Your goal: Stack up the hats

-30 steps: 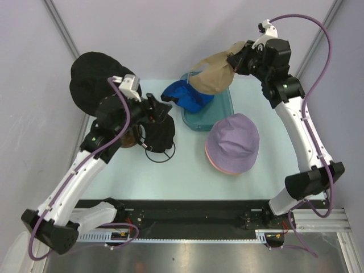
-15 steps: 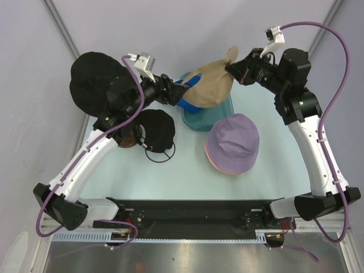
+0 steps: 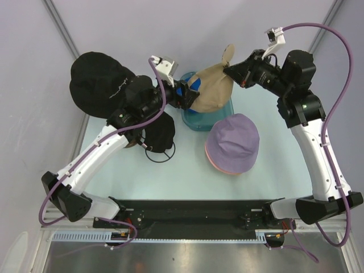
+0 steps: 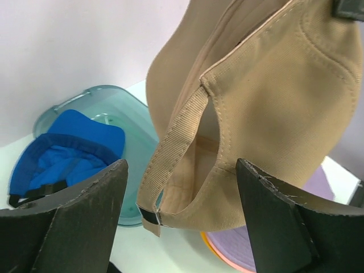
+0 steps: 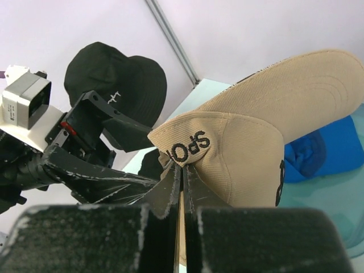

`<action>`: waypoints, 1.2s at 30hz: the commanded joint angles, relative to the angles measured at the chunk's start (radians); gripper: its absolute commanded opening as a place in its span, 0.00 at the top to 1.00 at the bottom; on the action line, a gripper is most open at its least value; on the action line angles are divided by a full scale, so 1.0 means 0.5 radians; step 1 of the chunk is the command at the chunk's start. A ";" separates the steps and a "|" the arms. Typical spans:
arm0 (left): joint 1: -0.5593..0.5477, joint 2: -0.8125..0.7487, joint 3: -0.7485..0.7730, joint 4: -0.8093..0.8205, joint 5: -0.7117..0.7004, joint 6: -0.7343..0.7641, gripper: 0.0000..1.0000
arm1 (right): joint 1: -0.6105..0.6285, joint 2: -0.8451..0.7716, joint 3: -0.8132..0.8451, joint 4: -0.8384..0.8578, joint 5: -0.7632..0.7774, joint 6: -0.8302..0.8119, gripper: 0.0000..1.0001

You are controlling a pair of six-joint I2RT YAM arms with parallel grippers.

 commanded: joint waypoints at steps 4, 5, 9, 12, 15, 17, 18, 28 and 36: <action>-0.032 -0.014 0.087 0.006 -0.234 0.177 0.23 | 0.000 -0.094 0.011 0.127 -0.108 0.036 1.00; -0.032 -0.007 0.090 0.000 -0.246 0.195 0.23 | 0.000 -0.097 0.008 0.124 -0.114 0.039 1.00; -0.042 -0.017 0.054 0.033 -0.305 0.204 0.23 | -0.003 -0.113 -0.001 0.118 -0.127 0.045 1.00; -0.051 -0.010 0.047 0.055 -0.299 0.207 0.26 | -0.006 -0.113 -0.010 0.121 -0.148 0.048 1.00; -0.075 0.005 0.056 0.082 -0.302 0.229 0.37 | -0.006 -0.107 -0.022 0.109 -0.158 0.054 1.00; -0.109 0.023 0.081 0.083 -0.286 0.253 0.53 | -0.009 -0.101 -0.026 0.091 -0.127 0.057 1.00; -0.118 0.026 0.099 0.092 -0.250 0.266 0.60 | -0.012 -0.094 -0.022 0.054 -0.106 0.057 1.00; -0.149 -0.029 0.213 0.015 0.195 -0.083 1.00 | -0.220 0.001 -0.117 -0.121 0.060 0.094 0.82; -0.149 0.075 0.213 -0.016 0.060 -0.716 1.00 | -0.279 0.004 -0.298 0.048 -0.029 0.174 0.14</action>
